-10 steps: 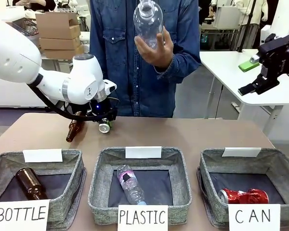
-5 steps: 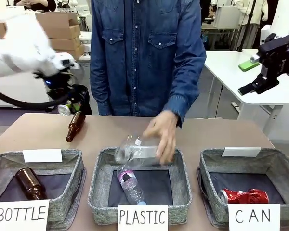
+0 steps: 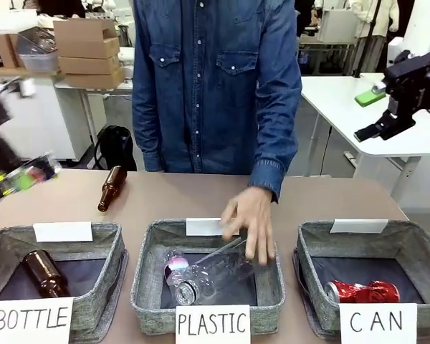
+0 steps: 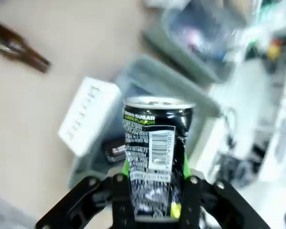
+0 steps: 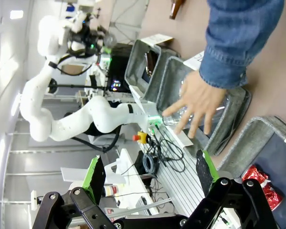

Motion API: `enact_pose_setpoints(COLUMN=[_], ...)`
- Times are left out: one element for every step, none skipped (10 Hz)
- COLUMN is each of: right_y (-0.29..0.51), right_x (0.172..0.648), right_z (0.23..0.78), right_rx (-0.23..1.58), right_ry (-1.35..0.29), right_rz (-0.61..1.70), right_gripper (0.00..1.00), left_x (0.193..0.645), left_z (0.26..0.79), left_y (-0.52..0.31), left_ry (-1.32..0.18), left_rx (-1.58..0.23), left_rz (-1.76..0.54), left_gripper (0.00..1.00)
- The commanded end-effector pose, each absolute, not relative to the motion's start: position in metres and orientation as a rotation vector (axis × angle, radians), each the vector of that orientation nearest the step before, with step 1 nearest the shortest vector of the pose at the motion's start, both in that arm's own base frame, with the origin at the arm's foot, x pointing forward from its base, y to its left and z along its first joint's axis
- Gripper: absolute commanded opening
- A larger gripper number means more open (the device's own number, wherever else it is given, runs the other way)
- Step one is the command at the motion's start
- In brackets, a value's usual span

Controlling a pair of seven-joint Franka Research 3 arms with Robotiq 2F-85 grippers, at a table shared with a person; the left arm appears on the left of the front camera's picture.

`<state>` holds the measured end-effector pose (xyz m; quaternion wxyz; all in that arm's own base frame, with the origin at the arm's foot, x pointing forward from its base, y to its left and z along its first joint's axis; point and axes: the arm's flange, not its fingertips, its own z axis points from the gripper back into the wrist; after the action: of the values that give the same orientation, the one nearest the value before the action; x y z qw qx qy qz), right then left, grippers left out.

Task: Sort the can waste into the basket.
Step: Pick up the can waste from the table and place it in the right Fabric basket.

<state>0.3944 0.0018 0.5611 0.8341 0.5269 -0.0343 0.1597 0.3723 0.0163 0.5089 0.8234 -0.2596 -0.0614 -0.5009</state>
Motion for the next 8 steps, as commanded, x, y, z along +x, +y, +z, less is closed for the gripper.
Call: enact_pose_setpoints(right_y=[0.0,0.0,0.0,0.0,0.0,0.0,0.0,0.0], right_x=[0.394,0.394,0.394,0.394,0.394,0.394,0.394,0.394], right_z=[0.562,0.562,0.562,0.562,0.562,0.562,0.562,0.562], right_rx=[1.117,1.117,1.117,1.117,1.117,1.117,1.117,1.117], right_ry=[-0.077,-0.077,-0.077,-0.077,-0.077,-0.077,-0.077,-0.077], right_rz=[0.361,0.361,0.361,0.361,0.361,0.361,0.361,0.361], right_gripper=[1.0,1.0,1.0,1.0,1.0,1.0,1.0,1.0], left_x=[0.313,0.287,0.272,0.281,0.289,0.289,0.289,0.289], left_z=[0.496,0.491,0.49,0.498,0.495,0.495,0.495,0.495], left_y=[0.008,0.002,-0.003,-0.006,0.003,0.003,0.003,0.003], left_ry=[-0.205,-0.298,-0.422,-0.63,-0.237,-0.237,-0.237,-0.237], left_rx=[-0.43,-0.372,-0.375,-0.447,-0.371,-0.371,-0.371,-0.371], left_rz=[-1.391,-1.441,-1.449,-1.275,-1.435,-1.435,-1.435,-1.435], left_gripper=[0.0,0.0,0.0,0.0,0.0,0.0,0.0,0.0])
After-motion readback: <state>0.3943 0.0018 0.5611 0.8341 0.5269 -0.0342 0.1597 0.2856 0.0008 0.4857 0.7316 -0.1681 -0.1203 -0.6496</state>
